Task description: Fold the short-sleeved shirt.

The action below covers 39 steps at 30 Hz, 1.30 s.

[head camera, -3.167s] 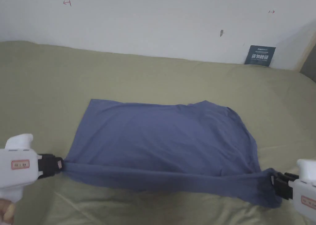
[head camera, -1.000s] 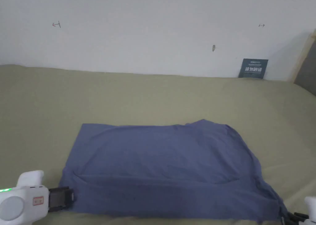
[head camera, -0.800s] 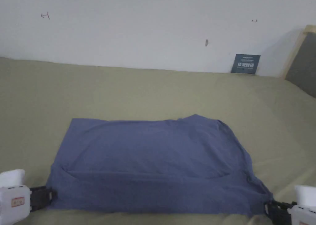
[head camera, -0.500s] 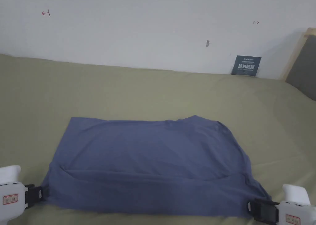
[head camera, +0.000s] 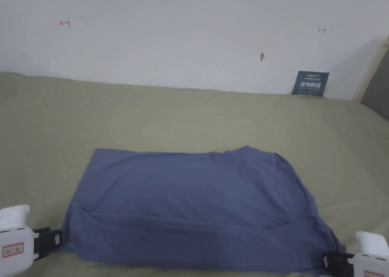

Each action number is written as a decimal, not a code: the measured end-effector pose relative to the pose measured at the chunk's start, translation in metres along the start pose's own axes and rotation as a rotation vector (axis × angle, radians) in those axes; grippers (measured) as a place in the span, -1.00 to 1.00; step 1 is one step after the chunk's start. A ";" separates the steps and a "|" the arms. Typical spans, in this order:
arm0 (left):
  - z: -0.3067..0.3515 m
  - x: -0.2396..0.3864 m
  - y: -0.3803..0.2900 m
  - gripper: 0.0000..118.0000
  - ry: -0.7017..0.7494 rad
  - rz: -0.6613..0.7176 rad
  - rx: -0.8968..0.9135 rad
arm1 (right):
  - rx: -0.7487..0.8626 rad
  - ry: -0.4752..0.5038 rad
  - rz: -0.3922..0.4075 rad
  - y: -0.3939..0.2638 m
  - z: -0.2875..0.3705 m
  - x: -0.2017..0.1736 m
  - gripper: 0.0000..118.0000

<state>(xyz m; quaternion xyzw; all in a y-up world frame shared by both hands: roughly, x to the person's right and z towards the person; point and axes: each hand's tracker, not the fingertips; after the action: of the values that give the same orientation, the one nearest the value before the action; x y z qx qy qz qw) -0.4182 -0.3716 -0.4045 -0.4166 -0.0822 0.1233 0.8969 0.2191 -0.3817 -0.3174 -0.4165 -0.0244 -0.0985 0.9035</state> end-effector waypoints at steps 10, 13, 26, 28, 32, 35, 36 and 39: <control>0.024 -0.018 -0.004 -0.99 -0.027 0.033 0.011 | 0.027 0.031 0.028 0.002 0.025 -0.003 -0.75; 0.032 -0.016 -0.011 -0.99 -0.031 0.023 0.006 | 0.027 0.034 0.041 0.000 0.031 -0.004 -0.75; 0.062 -0.036 -0.053 -0.99 -0.038 0.055 -0.030 | -0.024 0.047 0.006 -0.035 0.053 0.014 -0.75; 0.061 -0.038 -0.058 -0.99 -0.045 0.067 -0.053 | -0.034 0.044 -0.008 -0.037 0.050 0.016 -0.75; 0.050 -0.033 -0.062 -0.97 -0.027 0.039 -0.098 | -0.057 0.055 -0.053 -0.037 0.038 0.019 -0.68; 0.054 -0.032 -0.057 0.17 0.072 0.055 -0.087 | -0.034 -0.014 -0.059 -0.035 0.044 0.021 0.45; 0.057 -0.033 -0.056 0.49 0.060 0.071 -0.079 | -0.009 -0.018 -0.060 -0.033 0.051 0.021 0.73; 0.077 -0.028 -0.034 0.51 0.062 0.092 0.016 | 0.081 -0.040 -0.026 -0.014 0.070 0.015 0.73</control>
<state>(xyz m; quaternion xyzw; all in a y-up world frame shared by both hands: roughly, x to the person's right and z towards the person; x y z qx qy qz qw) -0.4591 -0.3454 -0.3302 -0.4164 -0.0343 0.1521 0.8957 0.2338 -0.3398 -0.2592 -0.3810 -0.0515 -0.1007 0.9177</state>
